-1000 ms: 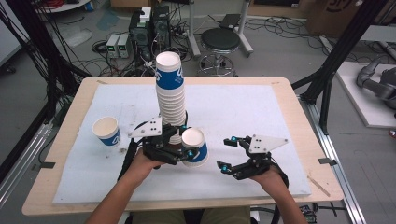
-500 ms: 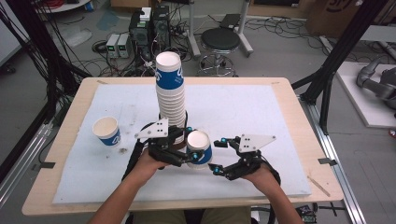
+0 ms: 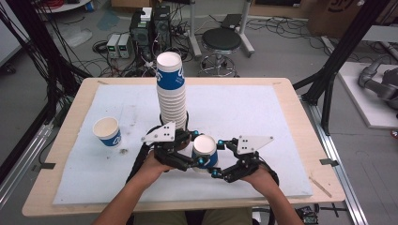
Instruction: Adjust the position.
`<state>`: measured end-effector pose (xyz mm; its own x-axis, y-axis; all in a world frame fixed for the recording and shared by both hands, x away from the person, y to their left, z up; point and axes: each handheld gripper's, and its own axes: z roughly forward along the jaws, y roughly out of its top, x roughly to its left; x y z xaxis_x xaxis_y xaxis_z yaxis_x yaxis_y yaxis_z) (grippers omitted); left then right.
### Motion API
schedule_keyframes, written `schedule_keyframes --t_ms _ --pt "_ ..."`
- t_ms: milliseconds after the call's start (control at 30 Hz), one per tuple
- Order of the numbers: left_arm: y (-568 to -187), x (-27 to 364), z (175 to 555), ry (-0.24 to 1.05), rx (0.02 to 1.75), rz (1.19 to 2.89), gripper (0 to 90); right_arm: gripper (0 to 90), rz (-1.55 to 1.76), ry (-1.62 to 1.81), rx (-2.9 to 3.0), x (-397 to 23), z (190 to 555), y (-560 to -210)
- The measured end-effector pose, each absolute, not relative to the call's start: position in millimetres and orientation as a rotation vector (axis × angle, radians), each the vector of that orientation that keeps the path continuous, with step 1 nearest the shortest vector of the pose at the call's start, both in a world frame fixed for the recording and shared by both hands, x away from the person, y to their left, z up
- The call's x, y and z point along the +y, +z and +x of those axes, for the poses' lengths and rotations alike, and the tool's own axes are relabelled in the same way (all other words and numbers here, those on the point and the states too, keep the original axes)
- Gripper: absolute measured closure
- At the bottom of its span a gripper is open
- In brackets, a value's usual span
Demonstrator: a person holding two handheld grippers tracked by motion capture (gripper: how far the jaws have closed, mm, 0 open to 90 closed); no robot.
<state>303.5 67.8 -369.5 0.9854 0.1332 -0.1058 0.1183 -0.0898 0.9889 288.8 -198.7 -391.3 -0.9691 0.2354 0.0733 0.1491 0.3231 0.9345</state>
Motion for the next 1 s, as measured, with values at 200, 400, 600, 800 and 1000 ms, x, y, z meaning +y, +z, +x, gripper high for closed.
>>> schedule_keyframes --t_ms 200,400,600,800,1000 --pt "-369.6 65.1 302.1 0.007 0.185 1.650 29.4 19.9 0.353 1.746 2.500 -195.7 287.3 -392.8" --pt "-368.2 65.8 301.5 0.011 0.186 1.630 29.5 20.0 0.352 1.760 2.482 -195.5 286.4 -393.9" --pt "-367.6 67.5 301.6 0.007 0.191 1.622 30.0 24.5 0.357 1.761 2.479 -196.5 286.0 -391.7" --pt "-370.2 68.5 301.4 0.003 0.205 1.636 29.8 27.3 0.347 1.713 2.506 -196.5 285.9 -390.1" --pt "-370.2 68.2 299.6 0.010 0.206 1.640 29.4 28.9 0.339 1.682 2.523 -196.4 285.0 -387.9"
